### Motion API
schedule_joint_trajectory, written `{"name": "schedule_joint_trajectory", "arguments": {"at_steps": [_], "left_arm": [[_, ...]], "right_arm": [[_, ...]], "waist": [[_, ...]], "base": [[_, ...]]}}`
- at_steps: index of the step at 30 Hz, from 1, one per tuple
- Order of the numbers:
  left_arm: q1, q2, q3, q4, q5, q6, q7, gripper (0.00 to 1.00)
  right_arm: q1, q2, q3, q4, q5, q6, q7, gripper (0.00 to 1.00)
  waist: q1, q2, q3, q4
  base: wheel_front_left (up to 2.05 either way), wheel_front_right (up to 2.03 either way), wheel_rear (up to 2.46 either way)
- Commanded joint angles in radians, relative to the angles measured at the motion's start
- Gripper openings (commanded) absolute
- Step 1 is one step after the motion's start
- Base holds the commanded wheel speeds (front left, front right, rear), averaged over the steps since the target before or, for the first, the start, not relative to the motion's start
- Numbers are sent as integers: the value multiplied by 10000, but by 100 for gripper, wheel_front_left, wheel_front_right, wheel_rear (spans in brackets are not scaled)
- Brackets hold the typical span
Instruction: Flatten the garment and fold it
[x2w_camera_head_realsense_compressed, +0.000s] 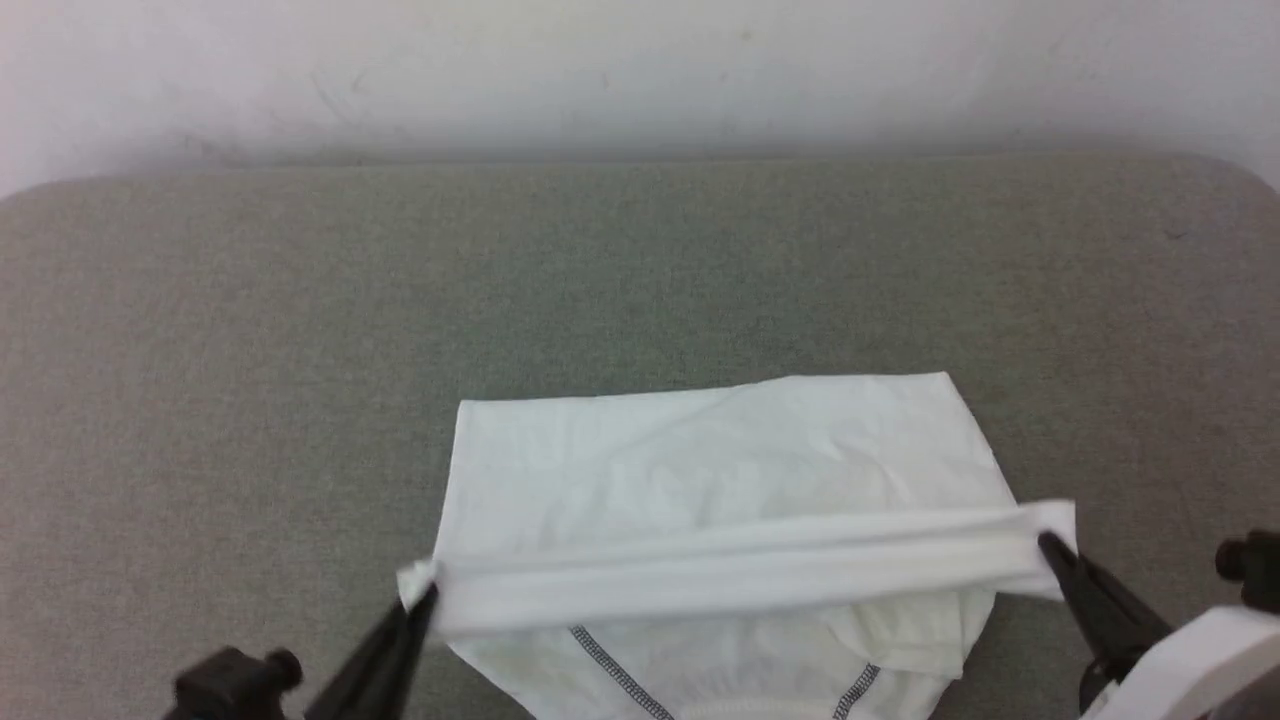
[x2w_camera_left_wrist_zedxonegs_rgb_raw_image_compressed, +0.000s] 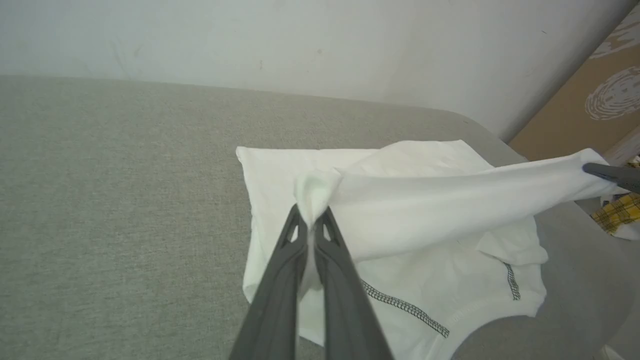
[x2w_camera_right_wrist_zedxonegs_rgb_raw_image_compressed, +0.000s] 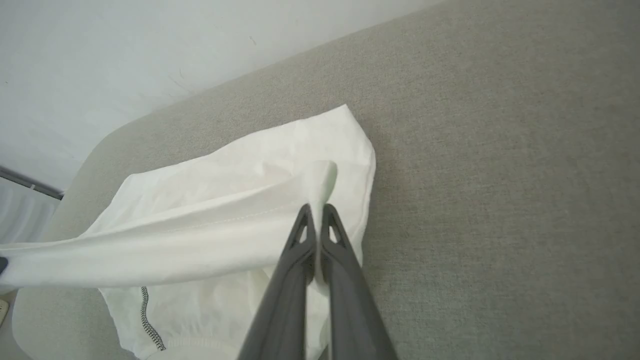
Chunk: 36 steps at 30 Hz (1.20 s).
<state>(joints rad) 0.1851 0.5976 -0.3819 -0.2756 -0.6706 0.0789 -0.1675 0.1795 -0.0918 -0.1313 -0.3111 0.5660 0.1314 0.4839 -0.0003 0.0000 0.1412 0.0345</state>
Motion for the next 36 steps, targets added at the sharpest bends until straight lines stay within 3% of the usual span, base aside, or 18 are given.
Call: {"name": "schedule_joint_trajectory", "arguments": {"at_steps": [1, 8, 9, 11, 12, 14, 20, 26, 31, 36], "left_arm": [[288, -13, -275, 202, -122, -135, 186, 0], [590, -318, -1073, 1354, -237, -478, 502, 0], [595, -377, -1142, 1549, -260, -501, 528, 0], [559, -434, -1265, 1893, -240, -533, 601, 0], [529, -457, -1313, 2028, -219, -544, 623, 23], [471, -536, -1319, 2233, -224, -501, 601, 100], [410, -591, -1096, 2218, -373, -303, 516, 100], [502, -753, -226, 1230, -740, 320, -69, 100], [269, -994, 693, 327, 104, 1309, -768, 100], [82, -1418, 1209, -217, 1432, 1918, -929, 100]], "right_arm": [[392, 74, -51, 21, -51, -7, 30, 0], [1137, -35, 296, 504, -544, -7, 200, 3], [1181, -27, 306, 583, -562, -7, 178, 13], [1235, -66, 383, 729, -653, -7, 245, 50], [1236, -76, 425, 764, -664, -7, 247, 100], [1224, -81, 492, 807, -647, -7, 237, 100], [1167, -234, 521, 616, -407, -7, 350, 100], [997, -97, -189, 371, -445, -7, -20, 100], [641, 160, -692, 532, -1246, -7, -557, 100], [179, 323, -663, 991, -1724, -7, -576, 100]], "waist": [[3, 0, -394, -164], [3, 0, -852, -253], [3, 0, -919, -261], [3, 0, -1033, -272], [3, 0, -1084, -273], [3, 0, -1184, -256], [3, 0, -1332, -168], [3, 0, -1221, 8], [3, 0, -880, 188], [3, 0, -500, 352]], "base": [[0, 0, 0], [0, 0, 0], [0, 0, 0], [0, 0, 0], [0, 0, 0], [0, 0, 0], [0, 0, 0], [0, 0, 0], [0, 0, 0], [0, 0, 0]]}}
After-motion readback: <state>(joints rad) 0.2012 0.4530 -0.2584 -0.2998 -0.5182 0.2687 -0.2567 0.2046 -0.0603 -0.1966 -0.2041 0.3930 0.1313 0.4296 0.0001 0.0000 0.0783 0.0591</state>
